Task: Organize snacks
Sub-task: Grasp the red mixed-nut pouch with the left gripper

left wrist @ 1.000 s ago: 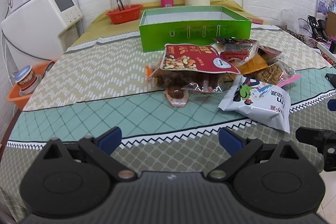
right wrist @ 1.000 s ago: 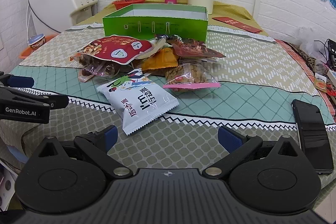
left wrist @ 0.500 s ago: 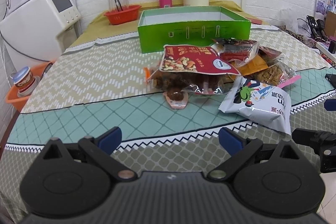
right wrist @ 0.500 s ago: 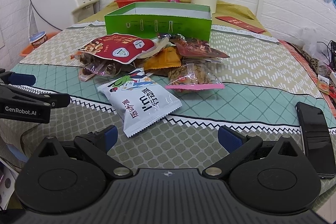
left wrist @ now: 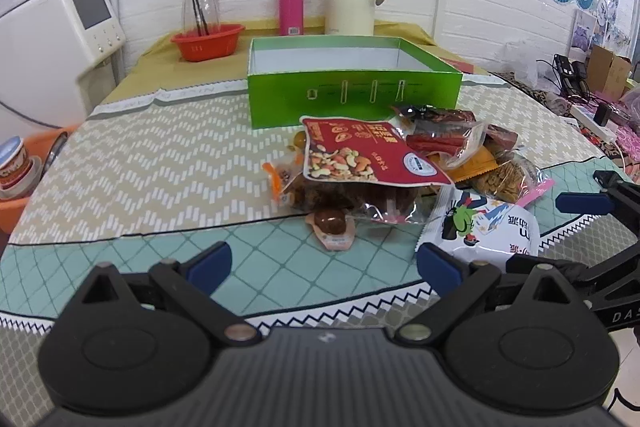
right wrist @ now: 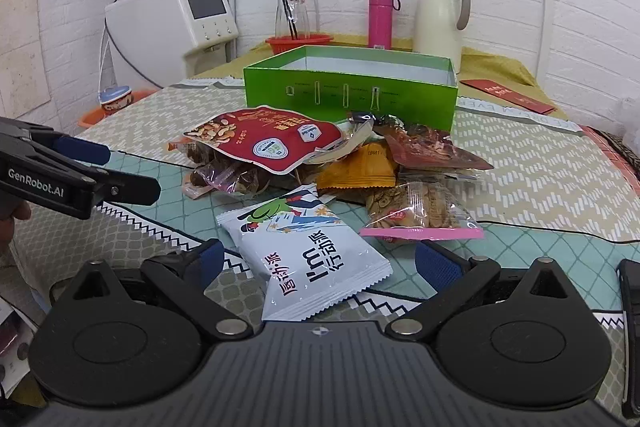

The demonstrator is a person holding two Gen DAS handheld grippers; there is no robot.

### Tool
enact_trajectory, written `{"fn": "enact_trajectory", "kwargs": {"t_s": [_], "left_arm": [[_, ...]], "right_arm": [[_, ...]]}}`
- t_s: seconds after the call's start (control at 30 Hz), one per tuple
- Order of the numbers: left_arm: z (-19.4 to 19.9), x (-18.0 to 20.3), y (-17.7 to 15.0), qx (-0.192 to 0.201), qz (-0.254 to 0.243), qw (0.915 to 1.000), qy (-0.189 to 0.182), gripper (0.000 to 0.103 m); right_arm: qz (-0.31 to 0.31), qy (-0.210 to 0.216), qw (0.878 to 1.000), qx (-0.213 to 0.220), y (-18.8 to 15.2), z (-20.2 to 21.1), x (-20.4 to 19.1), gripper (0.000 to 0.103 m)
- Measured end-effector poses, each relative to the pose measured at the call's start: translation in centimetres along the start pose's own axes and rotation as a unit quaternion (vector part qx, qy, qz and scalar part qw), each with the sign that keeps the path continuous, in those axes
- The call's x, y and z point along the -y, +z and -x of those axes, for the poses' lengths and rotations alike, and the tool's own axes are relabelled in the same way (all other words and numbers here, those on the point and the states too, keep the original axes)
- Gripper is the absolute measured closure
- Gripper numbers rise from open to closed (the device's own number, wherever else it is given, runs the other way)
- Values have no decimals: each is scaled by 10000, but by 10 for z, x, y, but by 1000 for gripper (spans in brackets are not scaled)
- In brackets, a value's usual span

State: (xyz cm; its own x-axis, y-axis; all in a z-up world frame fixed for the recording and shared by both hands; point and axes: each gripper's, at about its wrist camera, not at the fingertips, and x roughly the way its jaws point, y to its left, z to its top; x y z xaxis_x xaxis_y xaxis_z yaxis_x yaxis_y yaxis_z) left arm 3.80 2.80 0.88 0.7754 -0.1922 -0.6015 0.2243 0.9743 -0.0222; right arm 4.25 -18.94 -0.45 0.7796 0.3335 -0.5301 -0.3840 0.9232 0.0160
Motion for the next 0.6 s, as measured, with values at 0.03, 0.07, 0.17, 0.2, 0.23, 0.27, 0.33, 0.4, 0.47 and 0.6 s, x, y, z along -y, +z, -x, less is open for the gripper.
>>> {"fn": "enact_trajectory", "kwargs": {"t_s": [0.03, 0.07, 0.17, 0.2, 0.23, 0.27, 0.33, 0.4, 0.47, 0.6], "left_arm": [[-1, -2, 4, -5, -3, 10000, -49, 6], [-2, -7, 10, -13, 40, 9999, -125, 6], [-5, -18, 32, 11, 146, 9993, -348, 6], [-7, -21, 40, 47, 143, 9991, -398, 6], [-9, -23, 49, 80, 123, 9990, -412, 6], [-13, -25, 59, 101, 86, 9991, -409, 6], [-25, -27, 75, 52, 76, 9987, -505, 7], [-43, -33, 87, -194, 194, 9969, -733, 12], [-65, -36, 94, -473, 292, 9951, -821, 32], [-104, -48, 97, -972, 760, 9880, -934, 42]], "right_arm": [[19, 114, 9999, 64, 2, 0, -1, 0], [21, 261, 9995, 170, 6, 1, -2, 0], [-83, 809, 9957, 453, 21, 3, -5, 0], [-99, 936, 9943, 497, 27, 1, -8, 0], [-100, 1022, 9933, 525, 32, -1, -10, 0], [-94, 1100, 9923, 556, 38, -6, -12, 0], [-53, 1164, 9918, 515, 47, -18, -15, 0], [80, 1119, 9930, 378, 49, -32, -20, 0], [96, 1053, 9941, 231, 49, -44, -21, 0], [-444, 964, 9943, 95, 53, -62, -9, 0]]}}
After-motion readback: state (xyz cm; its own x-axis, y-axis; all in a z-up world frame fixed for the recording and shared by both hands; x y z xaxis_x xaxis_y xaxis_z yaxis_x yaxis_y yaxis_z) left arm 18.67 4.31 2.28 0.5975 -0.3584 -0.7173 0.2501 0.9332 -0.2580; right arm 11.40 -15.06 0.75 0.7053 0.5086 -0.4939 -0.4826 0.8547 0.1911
